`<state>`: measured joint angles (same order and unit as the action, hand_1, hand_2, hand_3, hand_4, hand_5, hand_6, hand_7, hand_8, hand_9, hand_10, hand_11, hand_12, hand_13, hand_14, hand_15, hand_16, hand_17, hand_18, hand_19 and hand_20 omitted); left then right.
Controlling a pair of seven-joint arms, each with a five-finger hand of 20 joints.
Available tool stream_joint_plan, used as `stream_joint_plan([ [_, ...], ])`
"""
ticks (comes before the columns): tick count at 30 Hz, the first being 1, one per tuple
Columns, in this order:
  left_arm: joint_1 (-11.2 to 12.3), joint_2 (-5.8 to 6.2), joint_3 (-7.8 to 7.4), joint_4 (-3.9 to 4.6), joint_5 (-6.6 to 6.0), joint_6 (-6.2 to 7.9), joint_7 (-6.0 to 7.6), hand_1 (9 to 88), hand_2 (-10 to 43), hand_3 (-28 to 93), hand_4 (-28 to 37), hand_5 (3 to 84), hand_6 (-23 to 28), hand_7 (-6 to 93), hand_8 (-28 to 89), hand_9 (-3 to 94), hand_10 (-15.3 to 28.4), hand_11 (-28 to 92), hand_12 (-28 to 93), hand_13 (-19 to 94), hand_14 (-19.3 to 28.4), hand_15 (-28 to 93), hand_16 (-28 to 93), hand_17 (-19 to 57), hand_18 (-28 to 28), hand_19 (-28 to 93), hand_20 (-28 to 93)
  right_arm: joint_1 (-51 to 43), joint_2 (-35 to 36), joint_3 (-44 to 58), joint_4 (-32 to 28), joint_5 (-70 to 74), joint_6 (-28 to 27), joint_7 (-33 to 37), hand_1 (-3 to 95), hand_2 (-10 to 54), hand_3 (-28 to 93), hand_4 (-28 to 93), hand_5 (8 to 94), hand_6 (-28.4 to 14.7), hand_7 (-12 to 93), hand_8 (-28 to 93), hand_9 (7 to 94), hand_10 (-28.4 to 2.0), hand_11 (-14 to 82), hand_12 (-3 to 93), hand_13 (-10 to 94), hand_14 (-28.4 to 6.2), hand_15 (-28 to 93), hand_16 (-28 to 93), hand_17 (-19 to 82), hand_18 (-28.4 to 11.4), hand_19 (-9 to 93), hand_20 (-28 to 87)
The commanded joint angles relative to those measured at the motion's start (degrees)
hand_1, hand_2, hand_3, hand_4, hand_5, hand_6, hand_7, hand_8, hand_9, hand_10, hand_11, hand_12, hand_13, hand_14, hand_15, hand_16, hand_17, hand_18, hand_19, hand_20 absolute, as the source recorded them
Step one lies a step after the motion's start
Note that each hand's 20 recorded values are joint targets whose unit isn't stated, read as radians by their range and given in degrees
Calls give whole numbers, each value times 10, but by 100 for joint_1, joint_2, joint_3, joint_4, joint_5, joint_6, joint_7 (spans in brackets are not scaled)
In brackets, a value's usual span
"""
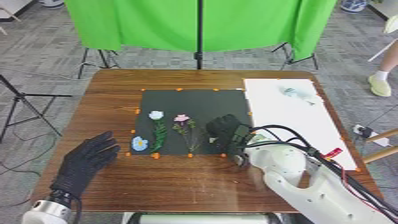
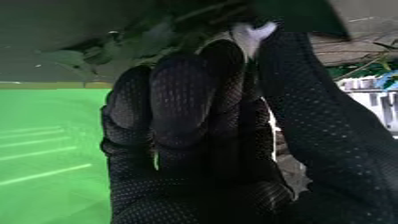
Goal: Arrange flowers
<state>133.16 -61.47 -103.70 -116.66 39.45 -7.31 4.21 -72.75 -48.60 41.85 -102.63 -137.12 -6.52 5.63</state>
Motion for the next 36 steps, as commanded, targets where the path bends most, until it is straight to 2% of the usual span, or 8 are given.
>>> stream_joint_plan([
  [1, 91, -41, 6, 17, 12, -35, -24, 246, 21, 695, -260, 374, 48, 187, -82, 322, 129, 240, 173, 245, 157, 359, -5, -88, 207, 494, 80, -181, 45, 18, 143, 43, 110, -214, 533, -95, 761, -283, 629, 28, 640, -1, 795, -36, 363, 521, 800, -12, 623, 290, 382, -163, 827, 418],
  [9, 79, -36, 8, 16, 14, -21, -25, 246, 21, 696, -260, 374, 48, 187, -83, 322, 129, 238, 172, 244, 157, 359, -5, -88, 207, 495, 79, -45, -33, 189, -195, 49, 240, -189, 532, -95, 764, -283, 631, 29, 640, 4, 808, -35, 338, 536, 801, -12, 620, 295, 384, -163, 827, 420],
  [14, 63, -27, 29, 23, 8, -18, -26, 246, 22, 693, -260, 375, 49, 186, -83, 323, 129, 241, 173, 245, 157, 359, -5, -88, 207, 495, 79, 240, -175, 126, -206, 150, 444, -104, 525, -95, 769, -283, 628, 31, 641, 10, 807, -34, 336, 542, 797, -14, 626, 298, 380, -163, 830, 423],
  [24, 4, -28, 52, 44, 9, -20, -68, 246, 22, 694, -260, 374, 48, 188, -83, 323, 129, 241, 172, 244, 157, 359, -5, -87, 207, 494, 79, 856, -678, -275, 444, 92, 452, 169, 524, -95, 768, -283, 624, 31, 640, 13, 806, -34, 335, 544, 793, -14, 634, 295, 378, -161, 831, 424],
  [36, -7, -21, 59, 59, 6, -23, -55, 245, 22, 694, -259, 375, 48, 187, -83, 322, 128, 241, 173, 244, 157, 359, -5, -87, 207, 495, 79, 1202, -903, -674, 1030, 24, 517, 309, 524, -95, 759, -283, 615, 29, 626, 17, 789, -33, 332, 541, 781, -15, 644, 294, 370, -161, 832, 425],
])
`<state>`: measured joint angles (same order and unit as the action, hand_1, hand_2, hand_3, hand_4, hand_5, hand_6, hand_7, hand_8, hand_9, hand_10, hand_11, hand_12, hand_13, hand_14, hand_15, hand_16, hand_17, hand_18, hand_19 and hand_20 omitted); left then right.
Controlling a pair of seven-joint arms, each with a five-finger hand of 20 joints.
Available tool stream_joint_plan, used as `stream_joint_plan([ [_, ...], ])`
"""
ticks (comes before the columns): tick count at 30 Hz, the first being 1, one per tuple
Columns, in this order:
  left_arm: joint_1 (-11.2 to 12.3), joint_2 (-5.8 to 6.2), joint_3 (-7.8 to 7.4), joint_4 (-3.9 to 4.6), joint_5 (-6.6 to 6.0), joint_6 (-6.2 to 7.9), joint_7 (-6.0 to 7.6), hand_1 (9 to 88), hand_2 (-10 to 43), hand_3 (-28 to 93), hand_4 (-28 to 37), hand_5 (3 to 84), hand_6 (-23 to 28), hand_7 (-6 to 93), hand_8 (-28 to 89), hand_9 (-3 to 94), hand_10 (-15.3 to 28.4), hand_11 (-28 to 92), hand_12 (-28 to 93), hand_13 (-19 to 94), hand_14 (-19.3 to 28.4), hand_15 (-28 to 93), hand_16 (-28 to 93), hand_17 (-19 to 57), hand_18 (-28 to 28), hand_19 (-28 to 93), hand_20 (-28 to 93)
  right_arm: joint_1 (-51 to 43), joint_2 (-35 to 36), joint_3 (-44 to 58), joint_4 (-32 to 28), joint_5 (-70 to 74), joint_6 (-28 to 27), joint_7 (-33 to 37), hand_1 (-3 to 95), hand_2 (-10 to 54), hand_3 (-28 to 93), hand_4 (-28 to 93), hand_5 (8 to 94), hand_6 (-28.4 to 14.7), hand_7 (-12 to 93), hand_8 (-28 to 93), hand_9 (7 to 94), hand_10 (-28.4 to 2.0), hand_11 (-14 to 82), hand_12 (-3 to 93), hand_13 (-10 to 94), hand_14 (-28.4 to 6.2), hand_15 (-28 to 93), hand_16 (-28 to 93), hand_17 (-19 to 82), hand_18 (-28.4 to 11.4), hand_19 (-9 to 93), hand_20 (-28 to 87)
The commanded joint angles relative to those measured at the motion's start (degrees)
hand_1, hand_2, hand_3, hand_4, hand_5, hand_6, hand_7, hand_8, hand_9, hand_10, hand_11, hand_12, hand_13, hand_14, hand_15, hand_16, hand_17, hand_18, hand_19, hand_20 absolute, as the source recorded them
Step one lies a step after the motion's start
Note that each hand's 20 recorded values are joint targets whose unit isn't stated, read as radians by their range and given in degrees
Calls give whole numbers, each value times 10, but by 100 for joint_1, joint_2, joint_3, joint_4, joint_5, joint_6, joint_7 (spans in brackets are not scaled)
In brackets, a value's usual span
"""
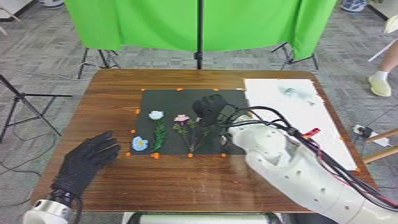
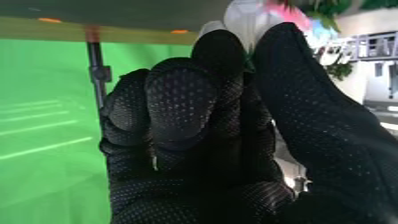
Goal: Arrange flowers
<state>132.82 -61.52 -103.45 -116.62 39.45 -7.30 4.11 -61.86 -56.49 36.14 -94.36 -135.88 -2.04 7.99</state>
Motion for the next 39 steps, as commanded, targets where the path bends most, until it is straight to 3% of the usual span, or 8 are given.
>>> stream_joint_plan([
  [1, 22, -16, 30, 55, 10, -36, -58, 245, 21, 694, -259, 375, 48, 187, -83, 322, 128, 240, 172, 244, 157, 360, -5, -88, 207, 495, 80, 104, -129, -98, 209, -125, 65, 84, 523, -95, 759, -283, 615, 30, 626, 17, 786, -35, 333, 540, 777, -16, 648, 295, 367, -161, 833, 425],
  [24, 6, -21, 37, 65, 14, -49, -68, 245, 21, 696, -261, 375, 48, 186, -82, 323, 129, 240, 172, 244, 157, 360, -5, -88, 206, 494, 79, 9, -153, -41, 199, -71, 97, 80, 433, -95, 753, -283, 515, 10, 584, -28, 679, -55, 359, 483, 714, -24, 698, 276, 331, -160, 824, 440],
  [33, 11, -33, 37, 58, 15, -39, -68, 246, 22, 692, -260, 375, 49, 186, -82, 323, 128, 240, 173, 245, 157, 359, -5, -88, 207, 494, 79, -29, -122, 39, 134, -57, 146, 63, 389, -95, 784, -283, 511, 15, 481, -59, 651, -67, 399, 413, 700, -30, 703, 272, 322, -162, 820, 444],
  [37, 36, -42, 25, 43, 16, -28, -41, 245, 21, 695, -259, 375, 48, 186, -82, 323, 128, 241, 173, 245, 157, 359, -6, -87, 207, 495, 79, -42, -1, 175, 8, -120, 374, 202, 373, -95, 798, -283, 506, 16, 467, -112, 629, -73, 426, 383, 682, -33, 707, 268, 315, -164, 817, 446],
  [39, 45, -43, 21, 39, 16, -23, -31, 245, 21, 695, -259, 374, 48, 187, -82, 323, 128, 240, 173, 244, 157, 360, -5, -88, 207, 495, 79, 0, 132, 283, -26, -29, 418, 371, 356, -95, 818, -283, 498, 17, 469, -195, 590, -84, 460, 342, 647, -38, 707, 256, 306, -166, 810, 448],
])
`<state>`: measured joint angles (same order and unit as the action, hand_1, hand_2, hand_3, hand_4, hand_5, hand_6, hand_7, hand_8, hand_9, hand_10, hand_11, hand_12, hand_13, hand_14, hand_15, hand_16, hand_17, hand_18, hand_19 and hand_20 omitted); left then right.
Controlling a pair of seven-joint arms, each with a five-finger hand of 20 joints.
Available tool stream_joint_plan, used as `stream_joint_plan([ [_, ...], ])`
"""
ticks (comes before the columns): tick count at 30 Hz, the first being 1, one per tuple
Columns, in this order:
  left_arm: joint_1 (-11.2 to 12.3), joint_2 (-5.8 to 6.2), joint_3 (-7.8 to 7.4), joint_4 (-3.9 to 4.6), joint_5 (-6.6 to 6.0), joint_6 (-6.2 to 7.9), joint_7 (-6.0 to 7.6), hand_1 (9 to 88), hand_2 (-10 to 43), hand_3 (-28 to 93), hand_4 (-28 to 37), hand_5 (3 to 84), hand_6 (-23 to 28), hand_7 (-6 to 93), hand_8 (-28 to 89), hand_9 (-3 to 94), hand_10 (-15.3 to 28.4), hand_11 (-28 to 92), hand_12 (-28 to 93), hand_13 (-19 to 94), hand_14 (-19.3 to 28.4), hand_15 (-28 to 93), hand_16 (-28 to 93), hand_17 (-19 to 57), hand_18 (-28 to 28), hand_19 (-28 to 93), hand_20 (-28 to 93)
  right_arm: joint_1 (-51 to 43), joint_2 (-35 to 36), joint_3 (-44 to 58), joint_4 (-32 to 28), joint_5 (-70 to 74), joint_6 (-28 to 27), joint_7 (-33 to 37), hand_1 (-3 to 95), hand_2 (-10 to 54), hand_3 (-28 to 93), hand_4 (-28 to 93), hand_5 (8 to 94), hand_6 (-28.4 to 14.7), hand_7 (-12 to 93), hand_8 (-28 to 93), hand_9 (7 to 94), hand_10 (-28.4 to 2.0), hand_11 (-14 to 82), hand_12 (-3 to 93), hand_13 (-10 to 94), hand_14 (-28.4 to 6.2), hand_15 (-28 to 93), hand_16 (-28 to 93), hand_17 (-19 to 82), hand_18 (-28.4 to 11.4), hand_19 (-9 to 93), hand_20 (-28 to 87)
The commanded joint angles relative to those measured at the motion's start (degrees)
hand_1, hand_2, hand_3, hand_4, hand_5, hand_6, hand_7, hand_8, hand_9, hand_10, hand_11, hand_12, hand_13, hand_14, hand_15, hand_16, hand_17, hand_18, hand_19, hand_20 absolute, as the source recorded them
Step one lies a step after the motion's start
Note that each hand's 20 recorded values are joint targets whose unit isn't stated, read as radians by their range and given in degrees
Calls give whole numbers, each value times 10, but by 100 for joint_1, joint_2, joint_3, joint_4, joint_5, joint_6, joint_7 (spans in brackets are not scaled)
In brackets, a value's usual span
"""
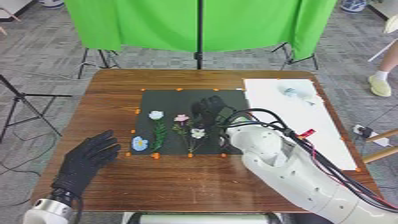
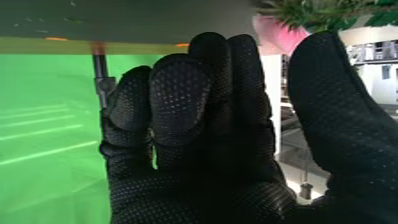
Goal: Arrange flowers
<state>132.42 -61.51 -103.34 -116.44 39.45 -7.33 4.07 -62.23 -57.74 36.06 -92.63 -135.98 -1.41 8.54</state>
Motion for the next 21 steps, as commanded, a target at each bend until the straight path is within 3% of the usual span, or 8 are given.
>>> stream_joint_plan([
  [1, 85, -44, 10, 22, 17, -20, -20, 245, 21, 695, -259, 375, 48, 187, -82, 323, 128, 240, 173, 244, 157, 360, -5, -88, 207, 495, 79, 86, 338, 327, -173, 17, 379, 388, 346, -95, 834, -283, 485, 16, 471, -216, 565, -91, 476, 317, 623, -42, 700, 244, 298, -165, 804, 446],
  [6, 112, -65, -6, 14, 17, 6, -1, 246, 22, 694, -261, 375, 48, 188, -83, 323, 129, 241, 172, 244, 157, 359, -6, -88, 207, 495, 79, 177, 956, 510, -111, 235, 366, 902, 310, -89, 860, -283, 409, -3, 459, -218, 441, -116, 454, 265, 491, -62, 633, 191, 246, -163, 771, 435],
  [10, 130, -74, -10, 3, 21, 9, 51, 246, 22, 694, -260, 375, 49, 187, -83, 323, 129, 241, 172, 244, 157, 359, -6, -88, 207, 494, 79, 19, 1514, 768, -132, 444, 208, 1313, 277, -85, 868, -283, 316, -15, 435, -209, 343, -122, 333, 233, 330, -97, 420, 153, 160, -173, 621, 332],
  [13, 157, -80, -24, -12, 19, 28, 62, 246, 22, 694, -260, 375, 49, 186, -83, 323, 129, 240, 172, 244, 157, 360, -5, -88, 207, 494, 79, -126, 1794, 990, -37, 679, 91, 1510, 255, -88, 860, -283, 257, -36, 319, -154, 265, -128, 174, 242, 232, -124, 208, 222, 96, -194, 537, 231],
  [16, 157, -74, -21, -15, 21, 27, 84, 246, 21, 695, -261, 375, 49, 186, -82, 323, 130, 240, 172, 245, 157, 360, -6, -88, 207, 495, 79, -223, 2018, 1124, 88, 846, 35, 1694, 247, -89, 853, -283, 230, -47, 251, -129, 231, -132, 97, 241, 196, -140, 93, 249, 59, -209, 488, 184],
  [21, 190, -81, -21, -34, 17, 58, 99, 245, 21, 696, -260, 375, 48, 187, -82, 323, 129, 241, 173, 245, 157, 360, -6, -88, 207, 494, 79, -430, 2295, 1324, 190, 867, -210, 1861, 242, -92, 851, -283, 223, -51, 235, -122, 221, -134, 73, 240, 189, -146, 56, 255, 48, -211, 482, 165],
])
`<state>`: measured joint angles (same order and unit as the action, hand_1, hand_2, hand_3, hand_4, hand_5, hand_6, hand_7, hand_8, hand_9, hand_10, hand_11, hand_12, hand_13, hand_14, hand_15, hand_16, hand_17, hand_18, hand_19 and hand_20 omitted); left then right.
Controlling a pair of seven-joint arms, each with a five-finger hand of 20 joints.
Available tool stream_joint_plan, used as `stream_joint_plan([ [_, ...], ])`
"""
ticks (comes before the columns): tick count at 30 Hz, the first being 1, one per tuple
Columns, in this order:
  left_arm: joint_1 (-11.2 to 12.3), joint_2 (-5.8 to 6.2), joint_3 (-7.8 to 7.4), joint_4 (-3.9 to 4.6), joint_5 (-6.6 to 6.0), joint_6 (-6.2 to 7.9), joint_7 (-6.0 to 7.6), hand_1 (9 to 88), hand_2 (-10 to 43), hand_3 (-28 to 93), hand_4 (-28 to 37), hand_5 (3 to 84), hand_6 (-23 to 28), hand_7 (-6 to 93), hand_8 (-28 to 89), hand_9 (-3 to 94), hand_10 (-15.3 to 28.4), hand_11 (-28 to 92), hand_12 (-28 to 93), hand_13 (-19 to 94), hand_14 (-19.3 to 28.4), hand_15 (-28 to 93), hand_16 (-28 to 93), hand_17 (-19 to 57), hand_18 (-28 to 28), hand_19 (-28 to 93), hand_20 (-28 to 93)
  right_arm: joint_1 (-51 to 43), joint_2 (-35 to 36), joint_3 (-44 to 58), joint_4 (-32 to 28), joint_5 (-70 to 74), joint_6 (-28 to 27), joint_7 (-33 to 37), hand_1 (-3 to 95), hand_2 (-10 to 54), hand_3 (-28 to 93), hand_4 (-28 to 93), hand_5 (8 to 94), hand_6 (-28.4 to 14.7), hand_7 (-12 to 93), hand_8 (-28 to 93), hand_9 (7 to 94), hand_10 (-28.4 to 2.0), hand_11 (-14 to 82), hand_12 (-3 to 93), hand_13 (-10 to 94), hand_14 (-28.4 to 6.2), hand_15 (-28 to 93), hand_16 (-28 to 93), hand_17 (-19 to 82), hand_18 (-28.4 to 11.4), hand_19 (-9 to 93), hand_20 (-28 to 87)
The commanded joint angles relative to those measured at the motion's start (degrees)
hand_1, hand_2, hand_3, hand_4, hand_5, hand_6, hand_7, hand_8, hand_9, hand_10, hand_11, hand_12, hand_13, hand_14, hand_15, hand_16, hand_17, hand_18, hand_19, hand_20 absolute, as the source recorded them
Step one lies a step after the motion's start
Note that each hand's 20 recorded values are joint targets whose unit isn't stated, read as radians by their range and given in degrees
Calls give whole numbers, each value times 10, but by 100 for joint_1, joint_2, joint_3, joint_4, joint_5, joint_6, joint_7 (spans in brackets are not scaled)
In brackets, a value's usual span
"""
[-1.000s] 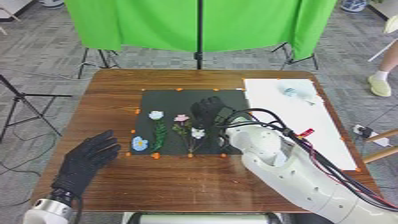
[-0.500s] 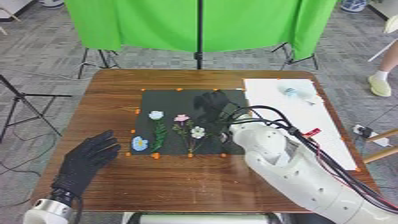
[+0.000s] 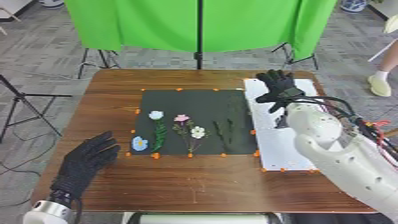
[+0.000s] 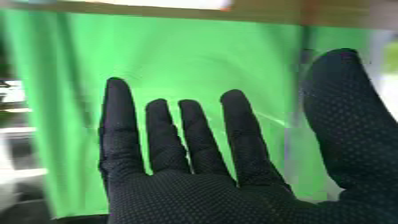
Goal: Arrange flowers
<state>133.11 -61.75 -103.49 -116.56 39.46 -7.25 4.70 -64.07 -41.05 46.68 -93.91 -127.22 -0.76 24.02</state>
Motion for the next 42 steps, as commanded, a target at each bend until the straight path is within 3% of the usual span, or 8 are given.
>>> stream_joint_plan([
  [1, 118, -62, -8, -19, 16, 45, 36, 246, 21, 695, -260, 375, 49, 187, -82, 323, 129, 241, 173, 245, 157, 360, -6, -88, 207, 494, 79, -262, 661, 280, 342, -4, -319, 347, 241, -93, 851, -283, 222, -52, 233, -120, 219, -133, 70, 241, 192, -146, 52, 257, 47, -211, 482, 163],
  [17, 133, -2, -41, -12, 6, 33, 19, 246, 21, 695, -260, 376, 49, 187, -82, 323, 130, 240, 172, 244, 157, 360, -5, -88, 207, 495, 79, -130, 885, 133, 975, 290, -155, 680, 243, -95, 852, -283, 223, -52, 233, -115, 233, -134, 85, 246, 239, -140, 78, 272, 61, -211, 508, 166],
  [20, 101, -1, -37, 0, 11, -5, -23, 246, 21, 695, -259, 375, 49, 187, -82, 323, 129, 240, 173, 245, 157, 360, -6, -88, 207, 495, 79, 35, 844, -135, 1283, 291, 341, 458, 264, -95, 857, -283, 241, -46, 271, -145, 269, -125, 130, 222, 343, -111, 168, 218, 105, -201, 538, 167],
  [23, 70, 2, -28, 8, 10, -26, -51, 246, 21, 695, -260, 375, 49, 187, -83, 323, 130, 239, 172, 245, 157, 360, -6, -88, 207, 495, 79, 105, 801, -319, 1488, 47, 674, 197, 356, -95, 867, -281, 317, -12, 324, -189, 389, -102, 323, 203, 544, -53, 440, 137, 223, -145, 665, 191],
  [24, 73, 0, -28, 5, 13, -11, -47, 246, 21, 695, -260, 375, 49, 187, -83, 323, 130, 240, 172, 245, 157, 360, -6, -88, 207, 495, 79, 138, 805, -384, 1536, 42, 742, 45, 395, -95, 837, -282, 349, -2, 340, -200, 425, -99, 387, 209, 594, -30, 458, 202, 244, -141, 691, 208],
  [26, 85, 0, -39, 1, 5, 3, -47, 246, 22, 695, -259, 375, 49, 186, -83, 323, 130, 240, 172, 245, 157, 359, -6, -88, 207, 495, 78, 14, 807, -280, 1491, 185, 895, -107, 485, -95, 781, -282, 449, 25, 389, -221, 589, -62, 327, 366, 710, 9, 467, 312, 301, -132, 733, 271],
  [30, 103, -17, -50, -9, 4, 18, -51, 247, 23, 693, -260, 375, 49, 186, -82, 323, 130, 240, 173, 245, 156, 359, -6, -88, 207, 495, 78, -386, 934, 18, 1229, 116, 795, -440, 558, -94, 764, -282, 587, 20, 546, -75, 749, -45, 285, 458, 801, 10, 499, 328, 369, -127, 760, 349],
  [42, 124, -56, 6, -19, 10, 21, -21, 246, 22, 696, -260, 376, 49, 186, -82, 323, 129, 239, 173, 245, 156, 360, -5, -87, 206, 494, 79, -361, 351, -55, 60, -208, 1821, -1429, 548, -95, 822, -283, 657, 9, 569, -86, 809, -50, 257, 487, 837, 11, 487, 352, 391, -133, 767, 367],
])
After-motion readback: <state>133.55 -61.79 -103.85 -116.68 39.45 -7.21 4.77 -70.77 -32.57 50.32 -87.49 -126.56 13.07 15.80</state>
